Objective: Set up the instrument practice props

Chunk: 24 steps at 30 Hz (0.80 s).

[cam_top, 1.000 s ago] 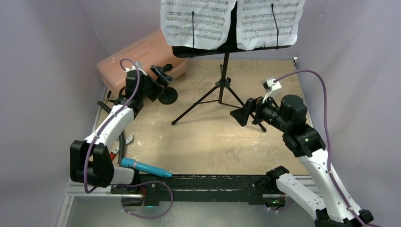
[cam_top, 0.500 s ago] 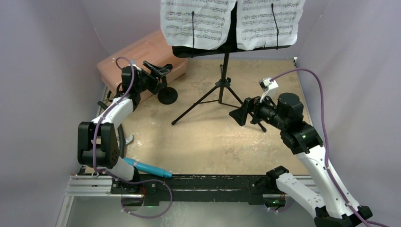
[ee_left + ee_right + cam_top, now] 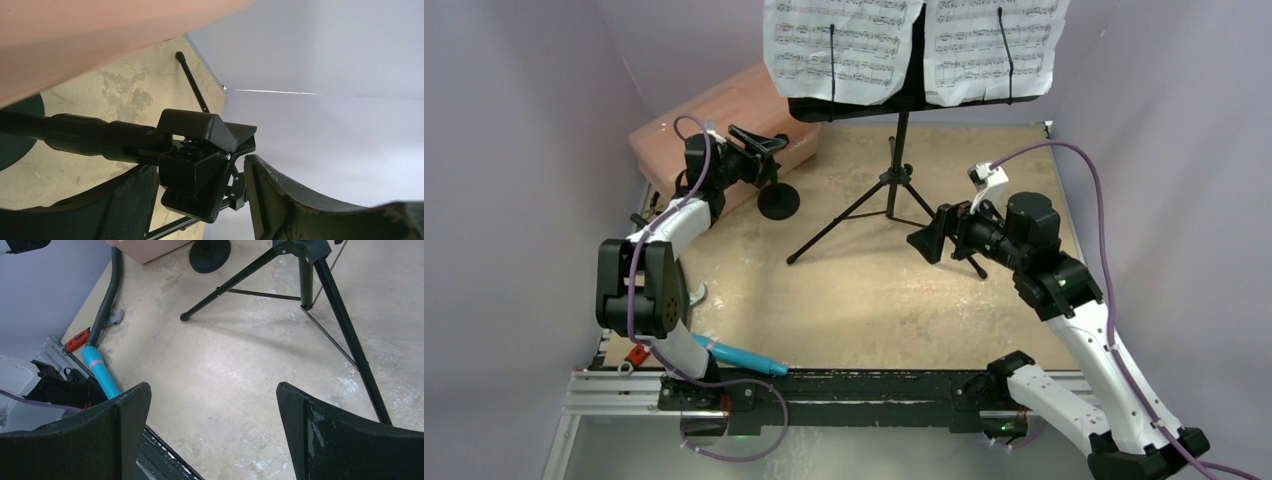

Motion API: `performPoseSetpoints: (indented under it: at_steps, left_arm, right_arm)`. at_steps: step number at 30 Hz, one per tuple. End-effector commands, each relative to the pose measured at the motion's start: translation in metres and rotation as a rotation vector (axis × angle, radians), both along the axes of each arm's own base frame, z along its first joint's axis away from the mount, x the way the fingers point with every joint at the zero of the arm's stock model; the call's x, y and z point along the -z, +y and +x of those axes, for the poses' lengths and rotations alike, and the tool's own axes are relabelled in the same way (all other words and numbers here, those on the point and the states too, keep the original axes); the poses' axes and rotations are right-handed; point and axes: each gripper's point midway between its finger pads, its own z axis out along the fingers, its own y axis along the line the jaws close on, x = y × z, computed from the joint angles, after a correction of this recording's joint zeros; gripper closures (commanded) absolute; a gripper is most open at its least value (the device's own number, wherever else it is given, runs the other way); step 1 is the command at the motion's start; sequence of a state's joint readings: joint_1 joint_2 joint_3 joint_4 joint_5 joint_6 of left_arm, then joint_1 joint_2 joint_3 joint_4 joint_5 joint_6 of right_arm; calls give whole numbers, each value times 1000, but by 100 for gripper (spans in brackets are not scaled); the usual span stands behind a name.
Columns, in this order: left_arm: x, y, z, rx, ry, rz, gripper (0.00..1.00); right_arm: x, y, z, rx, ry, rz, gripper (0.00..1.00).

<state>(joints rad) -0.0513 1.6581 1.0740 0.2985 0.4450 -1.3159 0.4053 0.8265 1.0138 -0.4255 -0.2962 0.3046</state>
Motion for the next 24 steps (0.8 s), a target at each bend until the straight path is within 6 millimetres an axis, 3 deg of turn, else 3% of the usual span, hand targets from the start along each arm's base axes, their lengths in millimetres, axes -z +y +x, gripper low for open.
performPoseSetpoints:
  at_steps: [1, 9, 18, 24]
  left_arm:
    - [-33, 7, 14, -11, -112, -40, 40]
    - [-37, 7, 13, 19, -131, -93, 64]
    - [-43, 6, 3, 33, -127, -80, 98]
    - [-53, 4, -9, 49, -141, -65, 100]
  right_arm:
    - [-21, -1, 4, 7, -65, 1, 2]
    - [-20, -1, 7, 15, -69, -2, 2]
    - [-21, 0, 11, 16, -75, -2, 2]
    - [-21, 0, 12, 17, -79, -2, 2]
